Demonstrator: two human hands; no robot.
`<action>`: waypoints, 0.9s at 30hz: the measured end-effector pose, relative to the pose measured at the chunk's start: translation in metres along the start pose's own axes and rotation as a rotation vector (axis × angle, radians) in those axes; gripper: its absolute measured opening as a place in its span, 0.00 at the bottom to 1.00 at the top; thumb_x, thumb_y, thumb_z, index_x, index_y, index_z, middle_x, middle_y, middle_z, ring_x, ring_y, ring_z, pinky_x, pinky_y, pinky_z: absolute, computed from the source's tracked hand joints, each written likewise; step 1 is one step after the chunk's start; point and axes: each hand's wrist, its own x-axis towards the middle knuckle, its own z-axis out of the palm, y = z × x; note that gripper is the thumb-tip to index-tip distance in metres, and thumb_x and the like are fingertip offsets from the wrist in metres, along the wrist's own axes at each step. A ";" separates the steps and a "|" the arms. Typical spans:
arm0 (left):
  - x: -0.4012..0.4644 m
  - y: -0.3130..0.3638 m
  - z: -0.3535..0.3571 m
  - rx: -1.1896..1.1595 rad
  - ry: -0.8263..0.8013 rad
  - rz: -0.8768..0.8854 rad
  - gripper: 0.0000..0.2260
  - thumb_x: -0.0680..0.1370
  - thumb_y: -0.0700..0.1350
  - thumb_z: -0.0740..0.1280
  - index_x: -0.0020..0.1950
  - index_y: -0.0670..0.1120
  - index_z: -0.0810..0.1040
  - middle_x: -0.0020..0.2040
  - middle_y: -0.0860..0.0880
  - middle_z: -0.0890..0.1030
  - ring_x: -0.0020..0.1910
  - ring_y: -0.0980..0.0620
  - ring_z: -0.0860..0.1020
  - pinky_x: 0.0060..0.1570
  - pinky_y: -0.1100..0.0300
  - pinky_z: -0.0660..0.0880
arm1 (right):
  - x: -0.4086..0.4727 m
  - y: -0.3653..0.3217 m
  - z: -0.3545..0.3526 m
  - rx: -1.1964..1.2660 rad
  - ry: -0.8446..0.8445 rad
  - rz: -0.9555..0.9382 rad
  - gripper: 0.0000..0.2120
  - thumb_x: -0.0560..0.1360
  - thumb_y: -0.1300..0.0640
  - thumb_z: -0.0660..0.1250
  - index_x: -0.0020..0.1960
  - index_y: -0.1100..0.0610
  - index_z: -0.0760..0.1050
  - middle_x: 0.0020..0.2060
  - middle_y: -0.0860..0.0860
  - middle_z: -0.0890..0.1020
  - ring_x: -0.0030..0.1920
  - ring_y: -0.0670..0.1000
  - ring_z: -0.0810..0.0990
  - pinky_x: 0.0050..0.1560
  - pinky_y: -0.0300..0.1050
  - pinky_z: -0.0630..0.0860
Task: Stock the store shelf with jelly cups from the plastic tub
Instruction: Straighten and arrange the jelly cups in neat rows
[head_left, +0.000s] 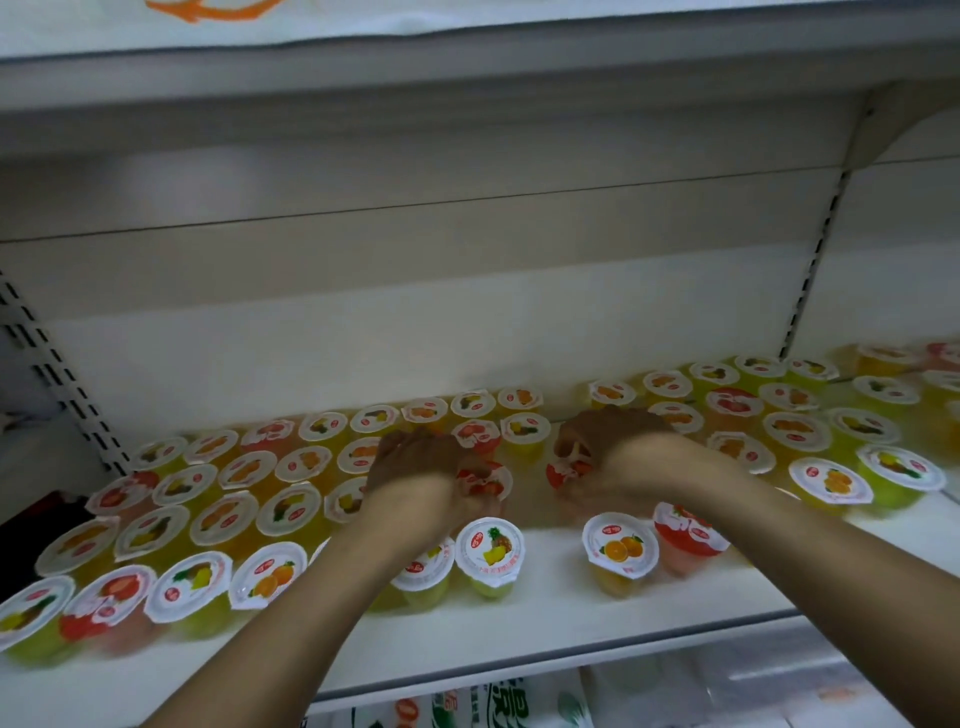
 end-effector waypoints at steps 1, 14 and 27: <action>0.000 0.000 0.000 0.004 0.010 -0.002 0.18 0.73 0.64 0.66 0.61 0.63 0.77 0.62 0.56 0.76 0.67 0.53 0.67 0.69 0.58 0.54 | 0.002 -0.004 0.002 0.009 0.018 -0.004 0.22 0.68 0.41 0.69 0.59 0.46 0.74 0.53 0.46 0.78 0.48 0.49 0.75 0.40 0.39 0.70; -0.004 0.000 0.003 0.010 0.041 0.004 0.18 0.74 0.64 0.64 0.61 0.61 0.78 0.62 0.55 0.77 0.65 0.51 0.69 0.67 0.58 0.56 | 0.006 -0.029 0.012 0.016 0.052 -0.011 0.20 0.73 0.41 0.66 0.61 0.49 0.74 0.57 0.50 0.77 0.56 0.52 0.76 0.54 0.46 0.75; -0.066 0.005 0.020 -0.229 0.255 0.201 0.27 0.67 0.73 0.58 0.60 0.62 0.77 0.57 0.65 0.75 0.61 0.63 0.67 0.63 0.55 0.56 | -0.079 0.004 0.012 -0.144 0.063 -0.155 0.34 0.67 0.34 0.67 0.71 0.36 0.61 0.66 0.42 0.69 0.68 0.50 0.62 0.67 0.47 0.59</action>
